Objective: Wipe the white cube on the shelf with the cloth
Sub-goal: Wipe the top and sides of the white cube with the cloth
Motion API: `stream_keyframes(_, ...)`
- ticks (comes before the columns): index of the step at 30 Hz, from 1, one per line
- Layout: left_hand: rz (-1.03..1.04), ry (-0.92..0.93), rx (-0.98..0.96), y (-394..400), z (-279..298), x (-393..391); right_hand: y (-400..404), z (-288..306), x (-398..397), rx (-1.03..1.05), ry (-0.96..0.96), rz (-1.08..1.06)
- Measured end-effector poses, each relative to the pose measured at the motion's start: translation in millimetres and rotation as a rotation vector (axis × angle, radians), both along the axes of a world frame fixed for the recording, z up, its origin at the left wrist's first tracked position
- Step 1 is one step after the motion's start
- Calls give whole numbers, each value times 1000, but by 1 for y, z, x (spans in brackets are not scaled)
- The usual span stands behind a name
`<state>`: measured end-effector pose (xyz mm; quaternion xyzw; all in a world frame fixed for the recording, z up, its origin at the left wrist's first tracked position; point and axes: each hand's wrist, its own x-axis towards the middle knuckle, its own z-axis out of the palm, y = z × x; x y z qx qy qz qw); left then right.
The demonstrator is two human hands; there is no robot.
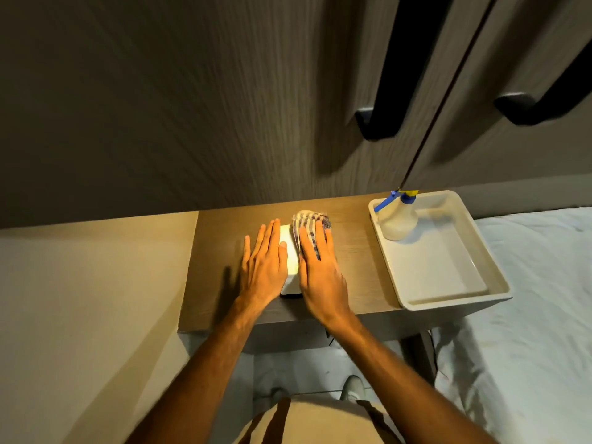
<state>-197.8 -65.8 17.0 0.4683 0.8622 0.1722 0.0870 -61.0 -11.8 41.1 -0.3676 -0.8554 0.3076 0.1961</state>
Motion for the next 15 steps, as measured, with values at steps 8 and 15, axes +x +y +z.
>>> stream_keyframes(8, -19, 23, 3, -2, 3, -1, 41, 10, -22, 150, -144, 144)
stream_keyframes(15, 7, -25, 2, 1, 8, 1, 10, 0, 3, 8, -7, 50)
